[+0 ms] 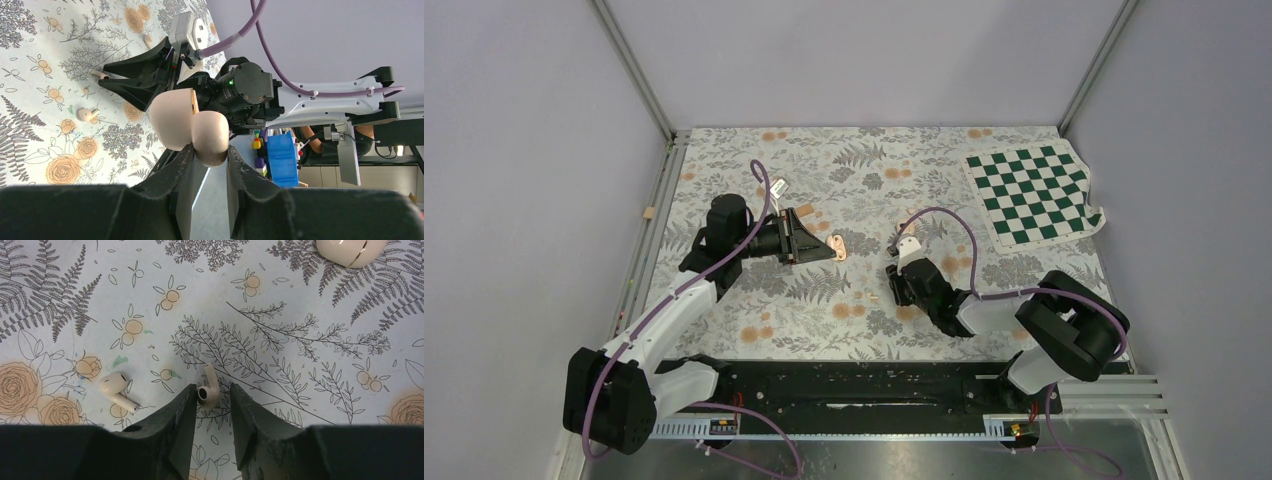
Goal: Insert the wireless bluetooth earbuds into the charging case
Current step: Pick up the earbud from the center of the board.
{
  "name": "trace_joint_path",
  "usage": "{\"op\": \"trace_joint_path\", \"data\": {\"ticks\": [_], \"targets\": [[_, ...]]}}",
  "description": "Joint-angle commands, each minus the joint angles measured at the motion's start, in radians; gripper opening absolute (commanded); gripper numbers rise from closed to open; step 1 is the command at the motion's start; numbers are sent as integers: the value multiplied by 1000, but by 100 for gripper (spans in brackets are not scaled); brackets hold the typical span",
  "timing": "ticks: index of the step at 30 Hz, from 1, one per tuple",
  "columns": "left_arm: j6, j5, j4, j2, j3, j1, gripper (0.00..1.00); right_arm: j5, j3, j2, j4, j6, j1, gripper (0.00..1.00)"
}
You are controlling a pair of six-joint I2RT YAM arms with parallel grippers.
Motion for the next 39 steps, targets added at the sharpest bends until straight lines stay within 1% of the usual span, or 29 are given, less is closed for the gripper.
{"op": "trace_joint_path", "data": {"ticks": [1, 4, 7, 12, 17, 20, 22, 25, 29, 35, 39], "targets": [[-2, 7, 66, -14, -1, 7, 0, 21, 13, 18, -84, -4, 20, 38], [-2, 7, 66, -16, -2, 6, 0, 25, 13, 17, -88, -5, 23, 34], [-4, 6, 68, -14, -3, 6, 0, 25, 14, 11, -95, -6, 26, 26], [-8, 8, 75, -8, 0, 6, 0, 21, 14, -17, -112, 0, 27, 14], [-5, 8, 74, -1, -2, 6, 0, 20, 10, -73, -153, 3, 27, 8], [27, -8, 39, 12, -2, 6, 0, 17, 5, -135, -199, 4, 27, 6], [88, -29, -24, 33, 5, 5, 0, 2, 1, -193, -242, 2, 27, 5], [141, -39, -83, 71, 9, -2, 0, -25, -2, -279, -323, -2, 26, 4], [180, -68, -129, 115, 19, -39, 0, -67, 15, -410, -454, -7, 26, 3], [193, -66, -131, 169, 47, -91, 0, -128, 120, -576, -692, -35, 26, 3], [200, -64, -132, 192, 64, -128, 0, -184, 225, -616, -832, -65, 26, 3]]}}
